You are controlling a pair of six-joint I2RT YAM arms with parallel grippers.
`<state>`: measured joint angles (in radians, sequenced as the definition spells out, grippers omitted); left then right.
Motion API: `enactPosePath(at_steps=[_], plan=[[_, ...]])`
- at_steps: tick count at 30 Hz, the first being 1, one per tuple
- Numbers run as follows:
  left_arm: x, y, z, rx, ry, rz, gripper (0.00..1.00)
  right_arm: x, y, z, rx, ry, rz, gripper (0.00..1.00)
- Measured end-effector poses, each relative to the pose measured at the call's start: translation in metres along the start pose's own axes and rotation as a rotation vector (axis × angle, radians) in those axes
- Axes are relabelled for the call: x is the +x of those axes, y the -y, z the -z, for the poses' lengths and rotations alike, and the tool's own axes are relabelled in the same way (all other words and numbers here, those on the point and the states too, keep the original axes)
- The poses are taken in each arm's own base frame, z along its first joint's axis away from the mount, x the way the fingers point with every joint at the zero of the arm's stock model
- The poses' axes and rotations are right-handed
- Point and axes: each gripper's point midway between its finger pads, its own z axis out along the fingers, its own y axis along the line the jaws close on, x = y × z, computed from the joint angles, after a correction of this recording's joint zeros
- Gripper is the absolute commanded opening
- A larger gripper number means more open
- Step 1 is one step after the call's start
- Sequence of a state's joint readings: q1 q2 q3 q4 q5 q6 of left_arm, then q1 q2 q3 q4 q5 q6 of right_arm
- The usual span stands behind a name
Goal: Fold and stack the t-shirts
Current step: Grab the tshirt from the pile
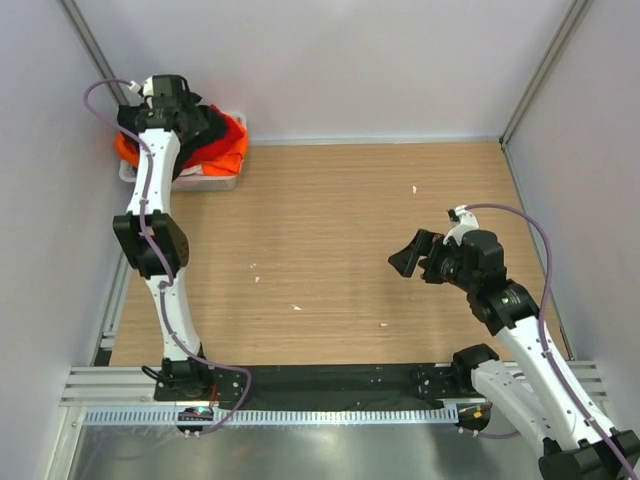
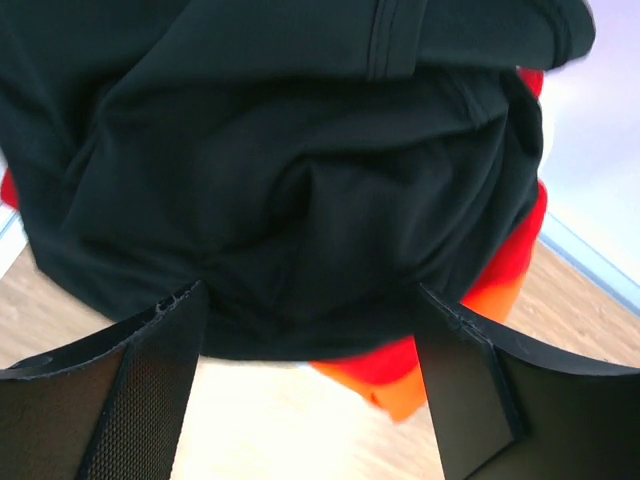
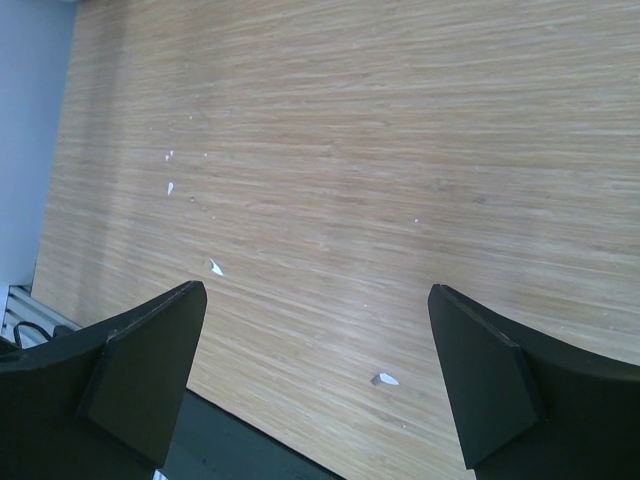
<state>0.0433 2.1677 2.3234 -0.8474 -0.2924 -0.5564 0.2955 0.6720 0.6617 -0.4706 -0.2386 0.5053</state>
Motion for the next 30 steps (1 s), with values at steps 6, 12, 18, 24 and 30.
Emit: enactPosePath(at_steps=[6, 12, 18, 24, 30], plan=[[-0.007, 0.004, -0.022, 0.005, 0.025, 0.004, 0.29, 0.007, 0.004, -0.007, 0.011, -0.043, -0.003, 1.00], [-0.015, 0.007, -0.022, 0.018, 0.050, 0.009, 0.00, 0.008, 0.004, -0.007, 0.009, -0.046, -0.004, 1.00], [-0.034, 0.020, 0.011, 0.072, 0.095, 0.011, 0.00, 0.008, 0.005, -0.007, 0.015, -0.045, -0.004, 0.99], [-0.078, 0.075, 0.160, 0.292, 0.281, -0.060, 0.00, -0.019, -0.009, 0.010, 0.014, 0.021, 0.009, 1.00], [-0.087, 0.099, 0.345, 0.629, 0.443, -0.075, 0.02, -0.079, -0.027, 0.055, 0.065, 0.230, 0.030, 1.00]])
